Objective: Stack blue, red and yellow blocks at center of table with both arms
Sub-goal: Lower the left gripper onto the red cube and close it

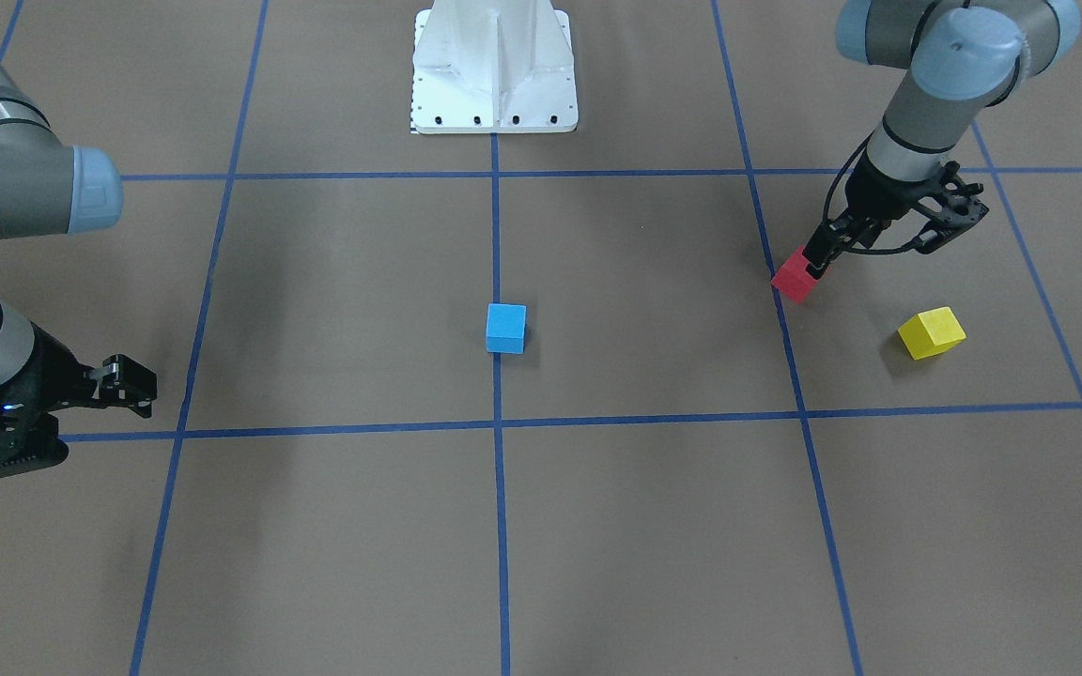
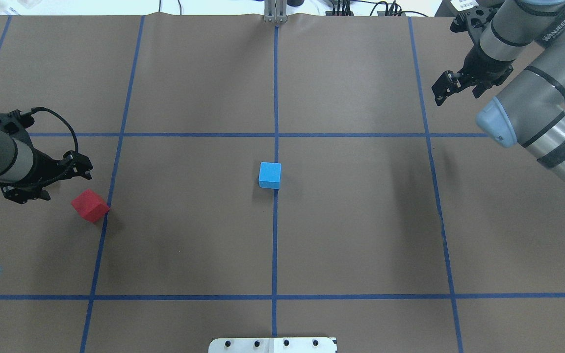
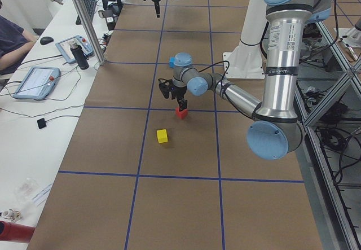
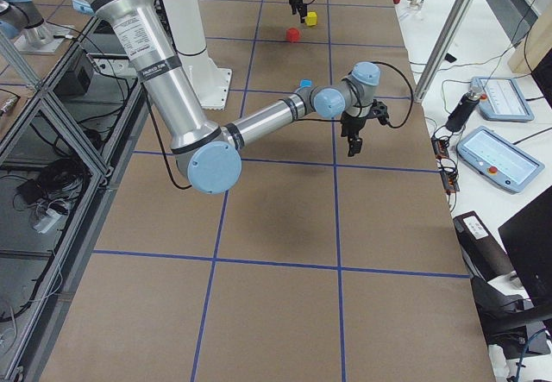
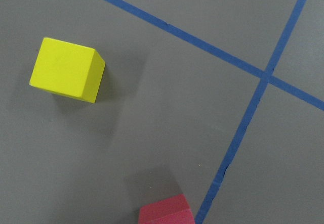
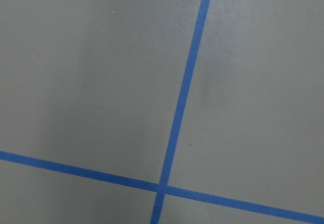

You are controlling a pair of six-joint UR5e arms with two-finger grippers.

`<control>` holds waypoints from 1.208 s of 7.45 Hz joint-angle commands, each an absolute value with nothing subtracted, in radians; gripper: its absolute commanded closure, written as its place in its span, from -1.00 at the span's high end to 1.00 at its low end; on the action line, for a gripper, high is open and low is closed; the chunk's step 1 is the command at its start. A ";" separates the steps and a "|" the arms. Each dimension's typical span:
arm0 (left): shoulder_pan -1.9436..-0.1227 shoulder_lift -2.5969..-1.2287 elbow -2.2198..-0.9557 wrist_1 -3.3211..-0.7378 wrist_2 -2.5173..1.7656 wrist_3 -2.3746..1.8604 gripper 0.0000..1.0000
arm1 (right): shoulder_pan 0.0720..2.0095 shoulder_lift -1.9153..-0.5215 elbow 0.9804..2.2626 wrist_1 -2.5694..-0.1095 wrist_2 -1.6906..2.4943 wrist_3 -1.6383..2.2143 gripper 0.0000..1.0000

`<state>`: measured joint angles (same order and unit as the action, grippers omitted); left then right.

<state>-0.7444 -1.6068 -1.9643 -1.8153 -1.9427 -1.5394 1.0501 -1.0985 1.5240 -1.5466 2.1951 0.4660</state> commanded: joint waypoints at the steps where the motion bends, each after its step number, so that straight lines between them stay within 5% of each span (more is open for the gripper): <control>1: -0.680 -1.615 -1.950 -1.816 -1.890 -1.614 0.99 | 1.052 -1.100 1.523 -1.546 2.201 0.462 0.98; 9: -0.669 -1.669 -1.836 -1.832 -1.876 -1.611 0.99 | 1.052 -1.112 1.525 -1.545 2.203 0.466 0.98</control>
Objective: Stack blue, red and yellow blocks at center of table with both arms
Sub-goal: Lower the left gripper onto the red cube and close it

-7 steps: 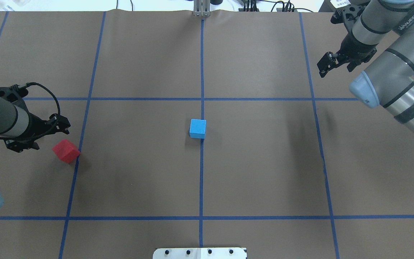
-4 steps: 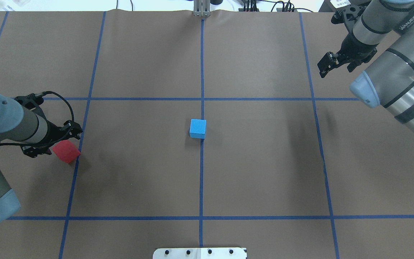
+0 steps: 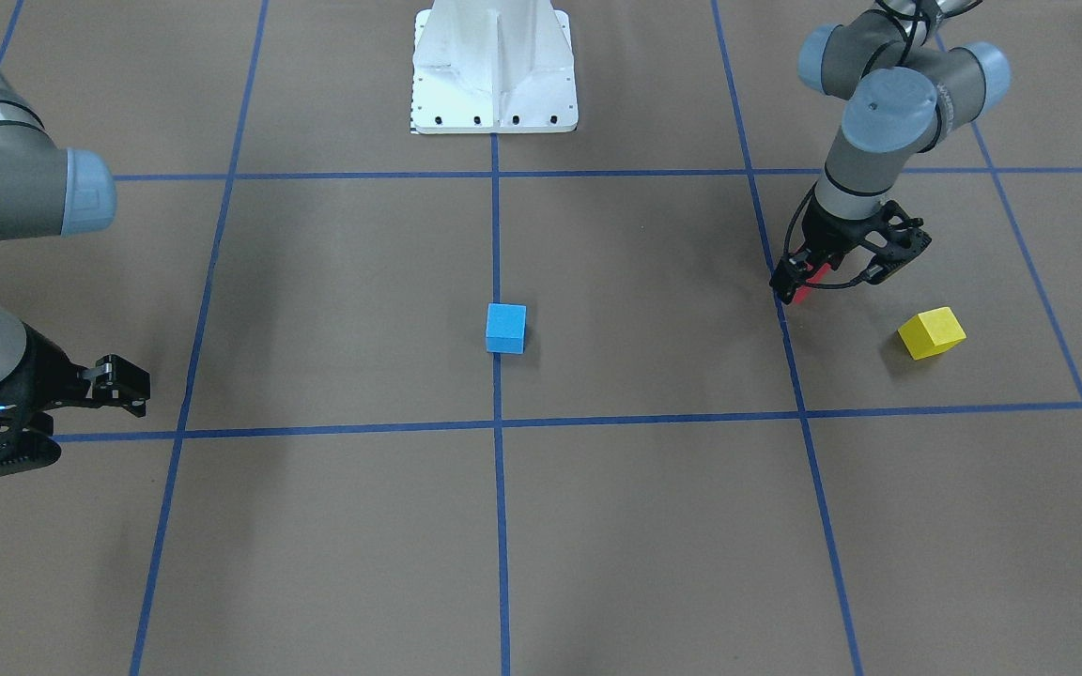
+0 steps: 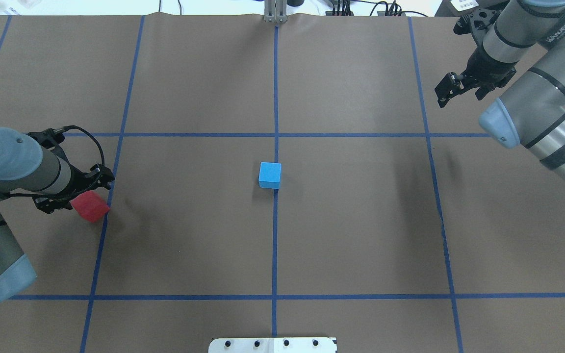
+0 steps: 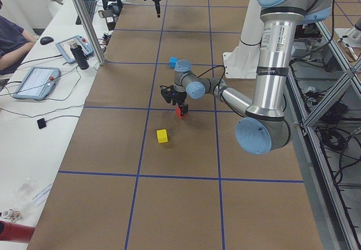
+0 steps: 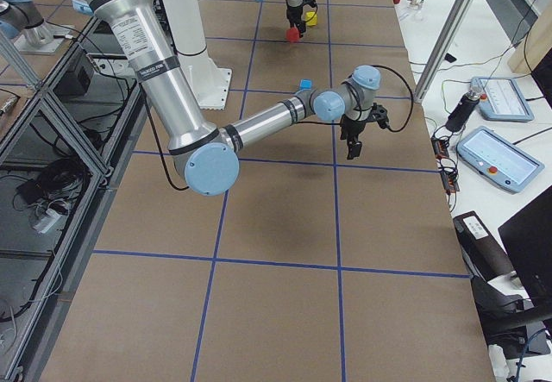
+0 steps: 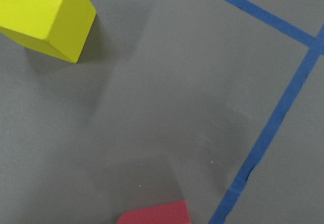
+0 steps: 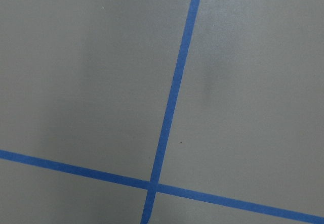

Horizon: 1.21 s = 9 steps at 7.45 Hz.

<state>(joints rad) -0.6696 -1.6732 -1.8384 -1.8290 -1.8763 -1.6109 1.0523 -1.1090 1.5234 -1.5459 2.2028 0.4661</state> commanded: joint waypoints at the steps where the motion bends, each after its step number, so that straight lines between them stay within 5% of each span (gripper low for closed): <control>1: -0.667 -1.667 -1.836 -1.832 -1.876 -1.612 0.99 | 1.052 -1.118 1.525 -1.545 2.203 0.466 0.98; 2: -0.660 -1.666 -1.836 -1.832 -1.876 -1.612 0.98 | 1.052 -1.120 1.525 -1.545 2.201 0.468 0.98; 3: -0.652 -1.666 -1.838 -1.830 -1.876 -1.618 0.74 | 1.052 -1.120 1.526 -1.545 2.201 0.466 0.98; 5: -0.647 -1.666 -1.847 -1.830 -1.875 -1.618 -0.89 | 1.054 -1.121 1.531 -1.545 2.201 0.468 0.98; 9: -0.670 -1.707 -1.992 -1.674 -1.924 -1.576 -1.00 | 1.055 -1.118 1.534 -1.545 2.221 0.471 0.98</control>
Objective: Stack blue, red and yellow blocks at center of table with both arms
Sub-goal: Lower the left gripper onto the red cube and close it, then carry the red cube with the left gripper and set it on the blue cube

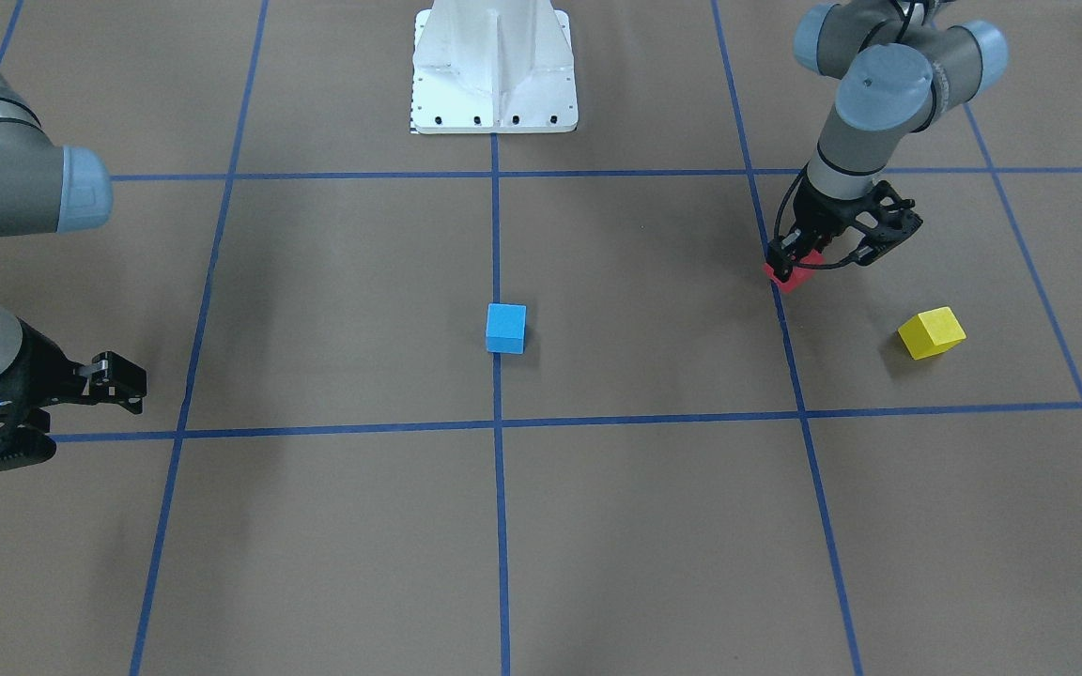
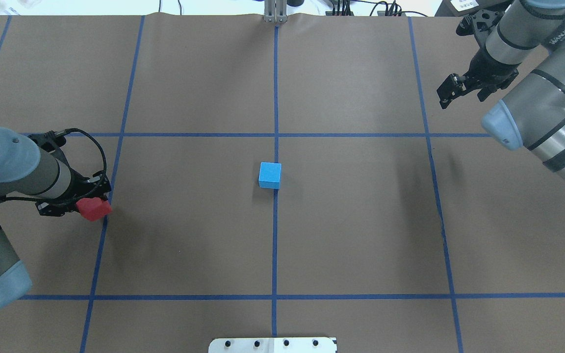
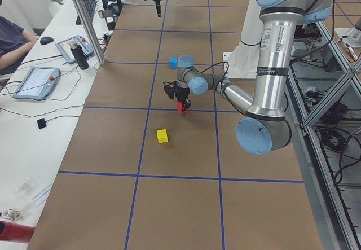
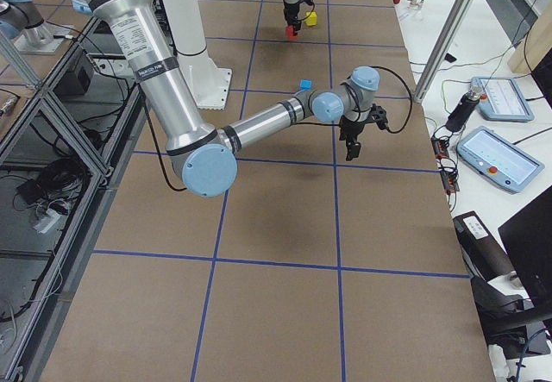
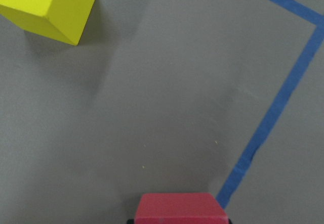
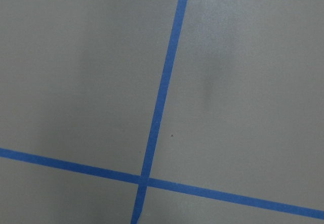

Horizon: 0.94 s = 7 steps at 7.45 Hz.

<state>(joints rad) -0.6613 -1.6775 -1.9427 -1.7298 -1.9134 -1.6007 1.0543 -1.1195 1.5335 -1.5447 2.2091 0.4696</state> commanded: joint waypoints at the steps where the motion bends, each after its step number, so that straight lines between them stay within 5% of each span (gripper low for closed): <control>1: -0.669 -1.765 -1.985 -1.660 -1.922 -1.525 -1.00 | 1.060 -1.118 1.535 -1.545 2.230 0.471 0.98; 4: -0.646 -2.117 -1.932 -1.330 -1.866 -1.286 -1.00 | 1.061 -1.118 1.534 -1.546 2.230 0.474 0.98; 7: -0.577 -2.339 -1.731 -1.322 -1.795 -1.133 -1.00 | 1.062 -1.118 1.534 -1.546 2.232 0.489 0.98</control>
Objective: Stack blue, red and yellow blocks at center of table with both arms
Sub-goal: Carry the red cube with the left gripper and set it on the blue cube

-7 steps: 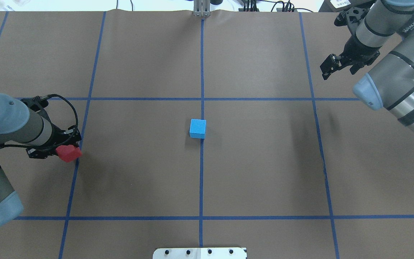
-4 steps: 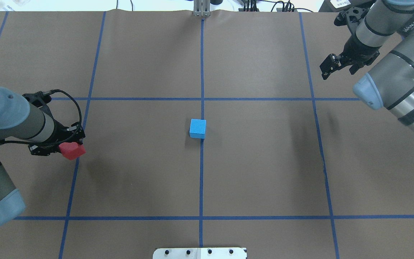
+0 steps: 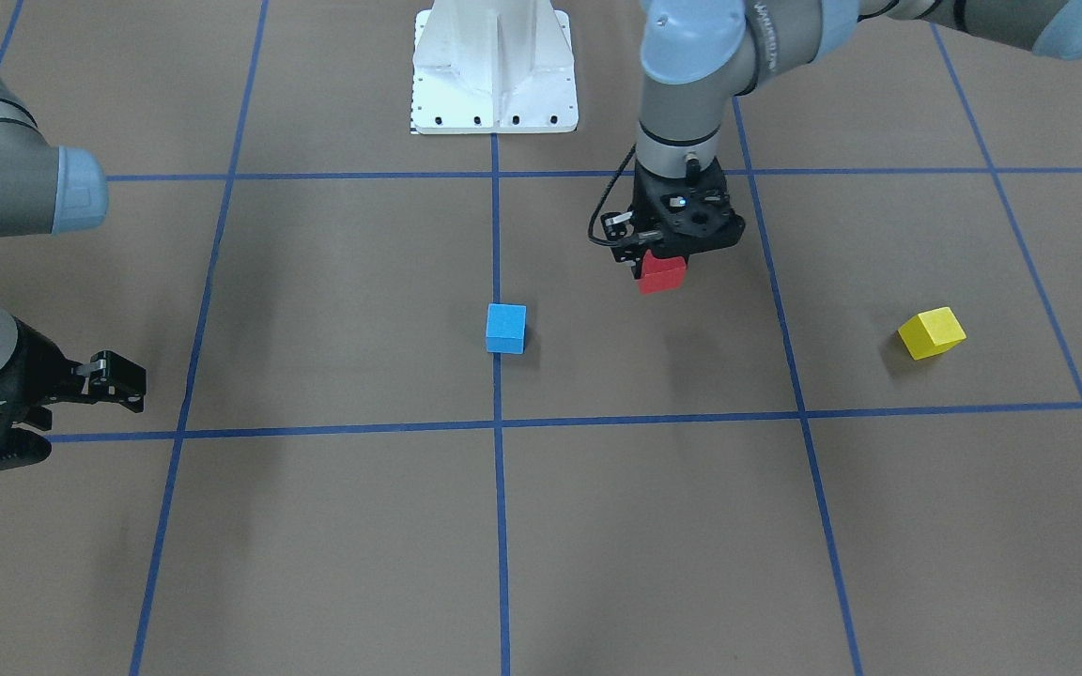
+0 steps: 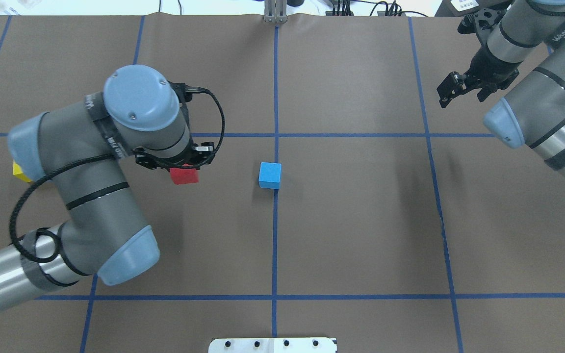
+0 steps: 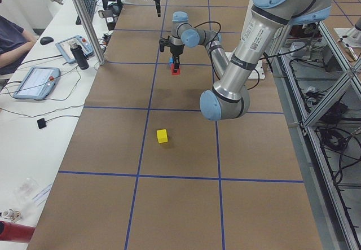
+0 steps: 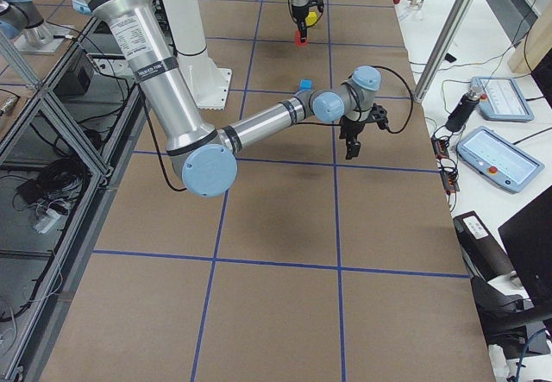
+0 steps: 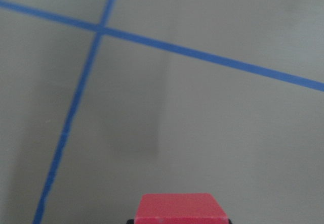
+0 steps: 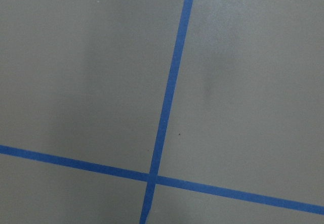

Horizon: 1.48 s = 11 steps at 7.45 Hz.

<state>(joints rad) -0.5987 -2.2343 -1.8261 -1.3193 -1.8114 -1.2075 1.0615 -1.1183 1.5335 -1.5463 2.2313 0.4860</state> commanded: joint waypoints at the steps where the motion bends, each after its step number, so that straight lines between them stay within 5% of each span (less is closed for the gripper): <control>1: -0.556 -2.365 -1.654 -1.444 -1.796 -1.140 -1.00 | 1.062 -1.118 1.534 -1.546 2.232 0.489 0.98; 4: -0.551 -2.478 -1.443 -1.574 -1.804 -1.143 -1.00 | 1.062 -1.118 1.532 -1.546 2.232 0.489 0.98; 11: -0.537 -2.499 -1.419 -1.562 -1.856 -1.126 -1.00 | 1.062 -1.127 1.534 -1.545 2.233 0.489 0.98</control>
